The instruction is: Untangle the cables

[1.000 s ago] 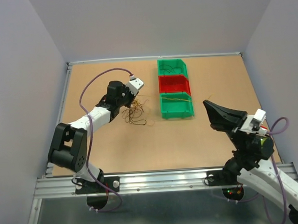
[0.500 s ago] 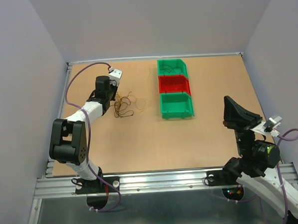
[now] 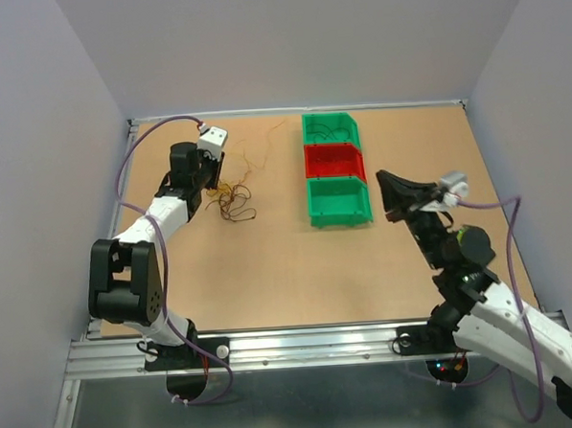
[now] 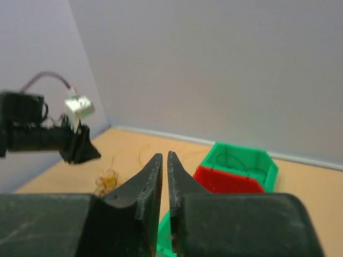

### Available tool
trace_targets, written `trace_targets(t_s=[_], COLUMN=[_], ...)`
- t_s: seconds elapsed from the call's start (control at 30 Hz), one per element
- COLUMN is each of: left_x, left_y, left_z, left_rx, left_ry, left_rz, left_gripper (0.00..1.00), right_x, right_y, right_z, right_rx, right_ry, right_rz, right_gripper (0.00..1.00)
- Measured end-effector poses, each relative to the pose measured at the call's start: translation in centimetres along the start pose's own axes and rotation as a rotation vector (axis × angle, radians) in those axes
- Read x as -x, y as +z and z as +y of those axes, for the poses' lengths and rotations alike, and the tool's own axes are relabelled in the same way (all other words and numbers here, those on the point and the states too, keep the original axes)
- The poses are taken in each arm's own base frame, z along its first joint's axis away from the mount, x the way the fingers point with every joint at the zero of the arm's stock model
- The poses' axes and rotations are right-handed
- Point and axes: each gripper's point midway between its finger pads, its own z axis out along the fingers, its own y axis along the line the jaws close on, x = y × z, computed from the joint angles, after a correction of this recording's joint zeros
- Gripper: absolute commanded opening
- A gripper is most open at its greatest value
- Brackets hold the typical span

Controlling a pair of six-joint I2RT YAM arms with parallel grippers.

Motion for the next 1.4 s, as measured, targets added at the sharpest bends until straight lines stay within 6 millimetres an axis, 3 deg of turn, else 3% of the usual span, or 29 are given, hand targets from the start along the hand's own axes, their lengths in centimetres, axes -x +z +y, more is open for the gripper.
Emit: trace_targets(t_s=[0.13, 0.23, 0.33, 0.6, 0.77, 0.87, 0.93, 0.97, 1.0, 1.07, 1.27, 1.4], left_x=[0.9, 0.7, 0.2, -2.0, -0.8, -0.2, 0.1, 0.2, 0.2, 0.3, -0.6, 0.7], left_y=[-0.2, -0.1, 0.3, 4.5, 7.4, 8.0, 8.3, 8.4, 8.7, 9.3, 9.2, 6.9], left_z=[-0.4, -0.7, -0.9, -1.2, -0.3, 0.1, 0.4, 0.5, 0.7, 0.9, 0.3, -0.6], left_rx=[-0.028, -0.043, -0.056, -0.081, -0.056, -0.043, -0.032, -0.026, -0.022, -0.015, -0.043, -0.102], left_ry=[0.007, 0.011, 0.017, 0.010, 0.011, 0.012, 0.013, 0.014, 0.014, 0.015, 0.017, 0.015], left_rz=[-0.030, -0.028, -0.017, 0.076, 0.072, 0.063, 0.061, 0.063, 0.065, 0.070, 0.104, 0.093], left_gripper=[0.55, 0.61, 0.62, 0.61, 0.59, 0.55, 0.47, 0.38, 0.17, 0.00, 0.00, 0.00], right_x=[-5.9, -9.3, -10.8, -9.4, -7.7, -7.3, -7.4, -7.5, -7.6, -7.8, -8.5, -9.8], right_y=[3.3, 3.7, 3.4, 3.1, 3.1, 3.1, 3.1, 3.1, 3.1, 3.1, 3.2, 3.1], right_z=[2.3, 3.2, 4.0, 5.1, 5.3, 5.5, 5.6, 5.6, 5.6, 5.7, 5.7, 6.3], right_rx=[0.091, 0.144, 0.194, 0.254, 0.268, 0.275, 0.278, 0.280, 0.282, 0.285, 0.286, 0.332], right_ry=[-0.037, -0.046, -0.048, -0.035, -0.029, -0.027, -0.026, -0.026, -0.026, -0.026, -0.028, -0.046], right_rz=[0.198, 0.299, 0.348, 0.315, 0.266, 0.252, 0.255, 0.257, 0.259, 0.266, 0.283, 0.314], right_gripper=[0.38, 0.58, 0.66, 0.67, 0.67, 0.67, 0.67, 0.66, 0.66, 0.66, 0.64, 0.67])
